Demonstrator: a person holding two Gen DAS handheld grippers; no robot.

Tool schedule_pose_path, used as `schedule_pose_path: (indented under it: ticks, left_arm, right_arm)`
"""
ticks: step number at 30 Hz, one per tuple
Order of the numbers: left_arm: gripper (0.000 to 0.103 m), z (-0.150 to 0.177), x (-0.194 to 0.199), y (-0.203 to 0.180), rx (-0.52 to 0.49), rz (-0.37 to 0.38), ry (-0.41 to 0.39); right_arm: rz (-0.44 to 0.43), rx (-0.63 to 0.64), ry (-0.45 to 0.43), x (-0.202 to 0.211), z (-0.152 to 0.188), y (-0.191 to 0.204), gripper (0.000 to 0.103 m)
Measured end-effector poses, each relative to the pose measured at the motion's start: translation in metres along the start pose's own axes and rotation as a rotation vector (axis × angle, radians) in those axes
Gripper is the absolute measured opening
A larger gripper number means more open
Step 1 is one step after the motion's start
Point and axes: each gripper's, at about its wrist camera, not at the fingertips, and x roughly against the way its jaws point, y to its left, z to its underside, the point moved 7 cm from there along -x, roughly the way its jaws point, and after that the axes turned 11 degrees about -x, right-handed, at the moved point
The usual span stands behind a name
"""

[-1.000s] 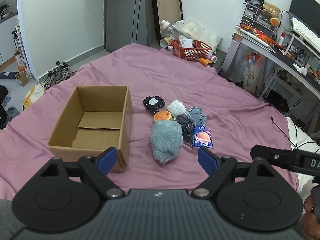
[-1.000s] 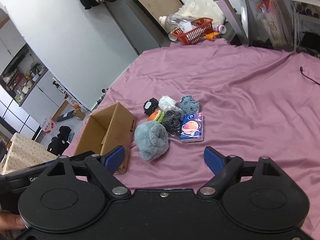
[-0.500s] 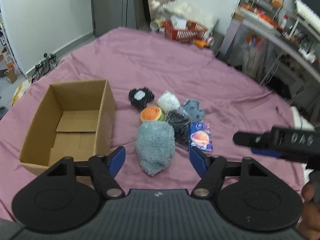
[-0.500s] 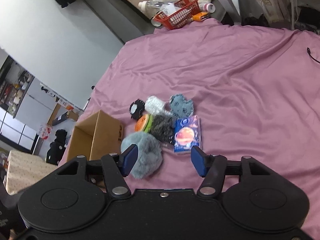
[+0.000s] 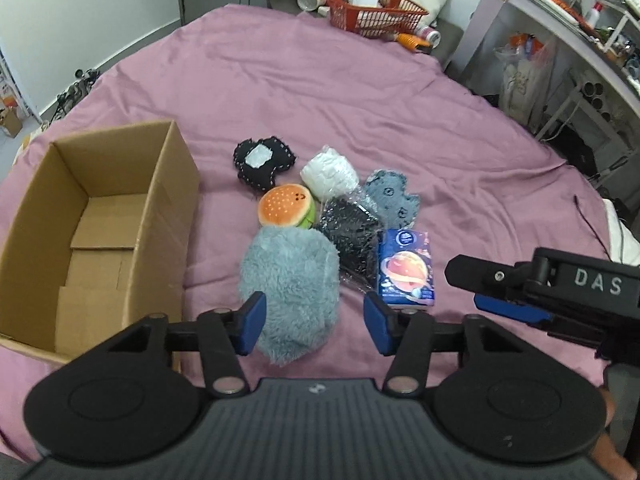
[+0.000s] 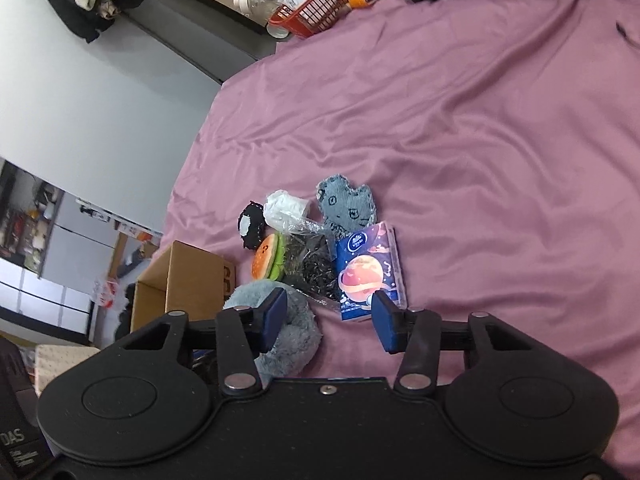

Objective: Organize soft objects
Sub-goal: 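Move both grippers down toward the grey fluffy plush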

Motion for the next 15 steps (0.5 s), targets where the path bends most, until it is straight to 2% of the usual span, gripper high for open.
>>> schedule_pose_path:
  ticks: [8, 15]
  left_arm:
    - [0.049, 0.002, -0.018, -0.005, 0.034, 0.022, -0.016]
    - [0.050, -0.002, -0.026, -0.010, 0.024, -0.008, -0.050]
  right_arm:
    - [-0.005, 0.008, -0.010, -0.004, -0.006, -0.004, 0.047]
    - [0.028, -0.016, -0.004, -0.015, -0.008, -0.008, 0.047]
